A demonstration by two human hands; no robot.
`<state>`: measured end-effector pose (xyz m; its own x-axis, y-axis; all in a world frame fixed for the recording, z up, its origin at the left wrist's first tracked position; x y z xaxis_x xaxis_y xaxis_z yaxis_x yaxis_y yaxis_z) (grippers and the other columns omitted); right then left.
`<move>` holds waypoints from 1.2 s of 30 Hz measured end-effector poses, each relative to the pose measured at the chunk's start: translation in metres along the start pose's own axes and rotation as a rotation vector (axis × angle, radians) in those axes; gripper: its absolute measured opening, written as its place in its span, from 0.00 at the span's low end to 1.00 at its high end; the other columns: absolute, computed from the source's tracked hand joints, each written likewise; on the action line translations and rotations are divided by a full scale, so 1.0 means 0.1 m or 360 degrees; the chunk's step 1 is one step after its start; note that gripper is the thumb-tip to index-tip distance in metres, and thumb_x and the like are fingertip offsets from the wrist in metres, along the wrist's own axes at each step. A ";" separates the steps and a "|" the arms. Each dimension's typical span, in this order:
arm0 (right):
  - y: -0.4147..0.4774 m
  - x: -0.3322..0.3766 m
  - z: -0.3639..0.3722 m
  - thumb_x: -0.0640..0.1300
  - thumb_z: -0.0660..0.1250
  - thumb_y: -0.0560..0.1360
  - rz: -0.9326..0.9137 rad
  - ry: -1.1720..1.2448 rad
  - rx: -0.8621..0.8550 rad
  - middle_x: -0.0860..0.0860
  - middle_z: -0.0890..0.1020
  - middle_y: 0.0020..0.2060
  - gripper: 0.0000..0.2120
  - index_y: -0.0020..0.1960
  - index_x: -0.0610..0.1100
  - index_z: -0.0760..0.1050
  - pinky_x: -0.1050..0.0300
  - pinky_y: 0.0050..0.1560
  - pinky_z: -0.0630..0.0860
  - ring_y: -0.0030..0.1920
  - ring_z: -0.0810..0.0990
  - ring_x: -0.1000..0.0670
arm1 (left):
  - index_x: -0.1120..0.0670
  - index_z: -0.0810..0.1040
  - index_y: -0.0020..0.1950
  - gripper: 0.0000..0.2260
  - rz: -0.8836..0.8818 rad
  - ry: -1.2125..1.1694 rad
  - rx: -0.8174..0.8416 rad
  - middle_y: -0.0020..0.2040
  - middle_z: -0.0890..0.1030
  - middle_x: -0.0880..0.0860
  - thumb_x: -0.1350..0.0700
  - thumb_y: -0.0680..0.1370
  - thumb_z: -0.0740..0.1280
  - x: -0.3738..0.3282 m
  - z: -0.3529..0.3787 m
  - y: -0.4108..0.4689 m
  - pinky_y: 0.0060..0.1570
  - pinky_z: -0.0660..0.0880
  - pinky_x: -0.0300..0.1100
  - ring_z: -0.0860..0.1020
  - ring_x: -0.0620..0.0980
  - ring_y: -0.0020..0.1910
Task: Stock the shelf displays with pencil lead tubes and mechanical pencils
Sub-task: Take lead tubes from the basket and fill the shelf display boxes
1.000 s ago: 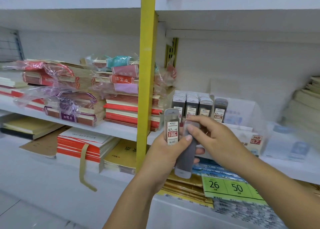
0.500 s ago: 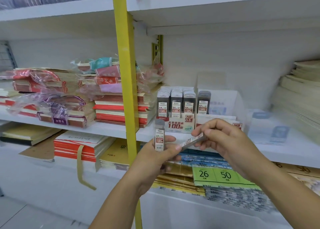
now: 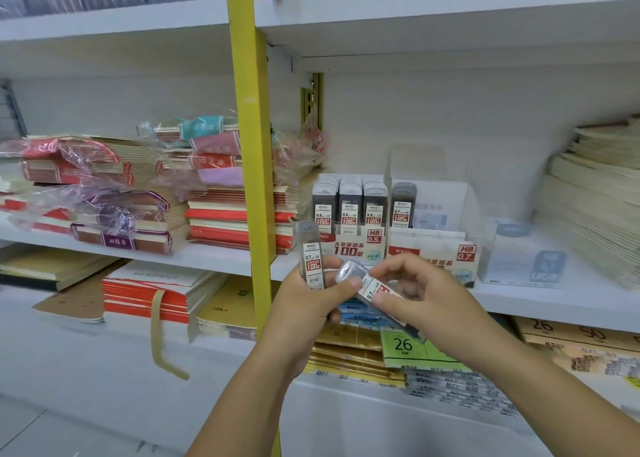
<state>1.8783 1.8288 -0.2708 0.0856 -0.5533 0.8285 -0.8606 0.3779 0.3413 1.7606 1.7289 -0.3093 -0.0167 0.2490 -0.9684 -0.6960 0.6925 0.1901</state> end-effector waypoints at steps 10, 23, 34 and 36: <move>0.27 0.59 -1.19 0.39 0.70 0.75 -0.0396 -0.0145 -0.0774 0.55 0.85 0.45 0.19 0.50 0.65 0.72 0.54 0.44 0.79 0.43 0.84 0.54 | 0.45 0.75 0.58 0.07 0.0101 -0.0001 0.0030 0.44 0.86 0.49 0.49 0.85 0.59 -0.05 0.22 0.19 0.33 0.77 0.36 0.82 0.43 0.36; 1.00 0.28 -1.30 0.41 0.70 0.75 -0.0151 -0.1193 -0.0417 0.58 0.80 0.41 0.13 0.46 0.58 0.71 0.60 0.36 0.77 0.37 0.81 0.58 | 0.44 0.77 0.53 0.07 0.0163 0.0151 0.0104 0.35 0.81 0.47 0.46 0.83 0.60 0.09 0.24 0.37 0.35 0.76 0.35 0.77 0.43 0.31; 1.06 0.29 -1.24 0.53 0.70 0.75 -0.0272 -0.1988 -0.0525 0.53 0.71 0.46 0.13 0.58 0.53 0.78 0.56 0.44 0.64 0.51 0.64 0.52 | 0.46 0.76 0.55 0.05 0.0145 0.0198 0.0155 0.37 0.82 0.48 0.50 0.84 0.60 0.10 0.27 0.37 0.36 0.77 0.35 0.77 0.43 0.32; 1.04 0.29 -1.23 0.53 0.67 0.76 -0.0237 -0.2009 -0.0504 0.54 0.70 0.47 0.15 0.62 0.53 0.76 0.56 0.45 0.64 0.53 0.66 0.51 | 0.48 0.76 0.57 0.05 0.0107 0.0161 0.0197 0.39 0.82 0.50 0.54 0.84 0.61 0.09 0.31 0.33 0.38 0.77 0.36 0.77 0.44 0.33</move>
<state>1.8527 1.9429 -0.1566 -0.5062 -0.8490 -0.1513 -0.7143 0.3144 0.6252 1.7597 1.7746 -0.3069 -0.1367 0.2325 -0.9629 -0.5974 0.7561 0.2674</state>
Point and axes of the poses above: each hand's wrist, its own y-axis towards the middle knuckle, its own z-axis out of the palm, x = y × z, the point moved 8 cm from there along y, towards the middle knuckle
